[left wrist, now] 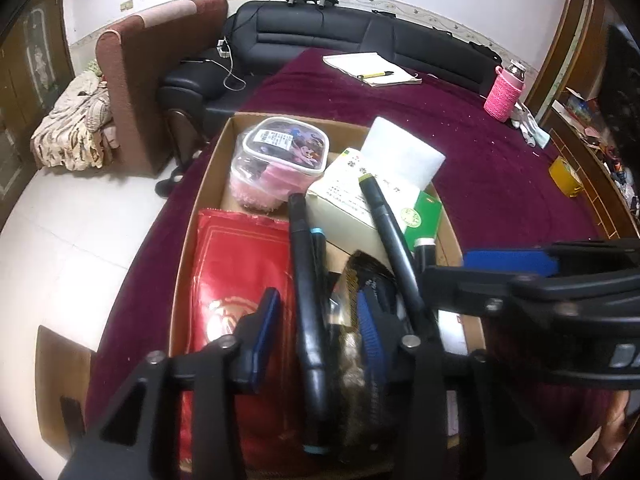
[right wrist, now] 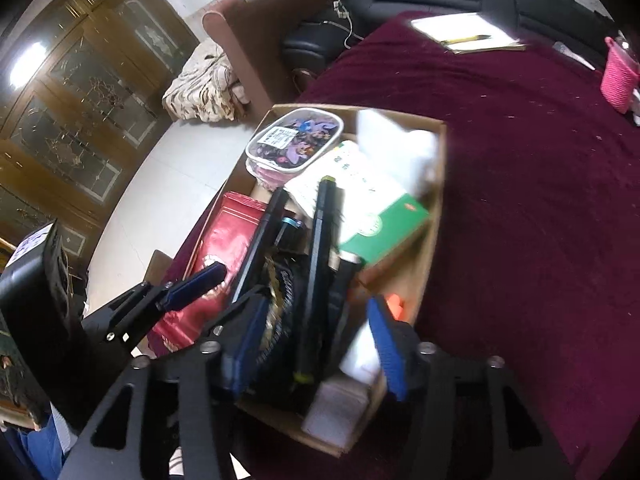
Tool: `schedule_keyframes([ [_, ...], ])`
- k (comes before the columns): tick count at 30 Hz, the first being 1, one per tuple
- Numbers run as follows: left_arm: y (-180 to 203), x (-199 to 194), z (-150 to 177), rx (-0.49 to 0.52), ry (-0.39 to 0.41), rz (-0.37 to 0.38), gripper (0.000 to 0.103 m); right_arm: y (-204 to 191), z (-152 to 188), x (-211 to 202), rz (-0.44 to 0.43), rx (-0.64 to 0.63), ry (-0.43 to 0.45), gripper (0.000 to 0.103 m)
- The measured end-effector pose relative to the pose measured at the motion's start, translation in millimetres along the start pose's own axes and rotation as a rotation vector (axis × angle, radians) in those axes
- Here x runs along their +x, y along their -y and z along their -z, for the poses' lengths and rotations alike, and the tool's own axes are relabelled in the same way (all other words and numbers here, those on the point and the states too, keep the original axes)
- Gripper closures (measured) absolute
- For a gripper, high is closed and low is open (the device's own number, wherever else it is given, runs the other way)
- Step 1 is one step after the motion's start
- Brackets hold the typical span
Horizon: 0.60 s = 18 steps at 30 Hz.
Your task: Organize objects
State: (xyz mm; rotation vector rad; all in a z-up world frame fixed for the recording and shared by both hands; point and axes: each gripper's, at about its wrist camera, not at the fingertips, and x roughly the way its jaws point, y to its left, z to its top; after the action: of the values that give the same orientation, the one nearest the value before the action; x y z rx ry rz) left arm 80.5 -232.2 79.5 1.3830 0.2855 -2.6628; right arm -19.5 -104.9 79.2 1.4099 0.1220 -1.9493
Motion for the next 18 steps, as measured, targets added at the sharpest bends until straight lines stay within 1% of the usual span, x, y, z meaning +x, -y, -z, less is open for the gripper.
schedule_keyframes([
  [1,3.7,-2.0,1.8,0.003,0.002,-0.009,0.059,3.6,3.1,-4.7,0.005,0.004,0.005,0.034],
  [3,13.5,-7.6,5.3,0.011,0.011,-0.025,0.057,12.4,9.9,-13.8,0.029,0.015,0.012,0.020],
  [4,18.6,-10.7,6.9,0.013,0.016,-0.035,0.053,16.8,13.1,-18.7,0.046,0.018,0.017,0.018],
  [5,21.9,-13.8,8.6,0.012,0.021,-0.041,0.047,22.1,18.0,-25.2,0.070,0.020,0.027,0.015],
  [8,36.1,-24.6,13.9,0.018,0.049,-0.080,0.037,34.2,29.9,-37.3,0.108,0.025,0.045,0.011],
  [9,40.8,-28.6,15.9,0.023,0.060,-0.097,0.035,36.9,32.8,-39.2,0.118,0.024,0.043,0.010],
  [12,49.2,-38.7,20.7,0.018,0.081,-0.139,0.027,41.5,41.1,-41.6,0.138,0.003,0.023,0.009],
  [14,54.2,-46.8,23.8,0.013,0.099,-0.181,0.020,41.5,48.3,-41.9,0.166,-0.032,0.016,0.009],
  [16,58.3,-53.8,26.7,0.012,0.118,-0.223,0.017,41.6,52.6,-41.7,0.184,-0.056,0.009,0.007],
  [18,60.4,-58.2,28.2,0.003,0.115,-0.252,0.017,42.7,53.8,-40.5,0.210,-0.068,-0.007,0.006],
])
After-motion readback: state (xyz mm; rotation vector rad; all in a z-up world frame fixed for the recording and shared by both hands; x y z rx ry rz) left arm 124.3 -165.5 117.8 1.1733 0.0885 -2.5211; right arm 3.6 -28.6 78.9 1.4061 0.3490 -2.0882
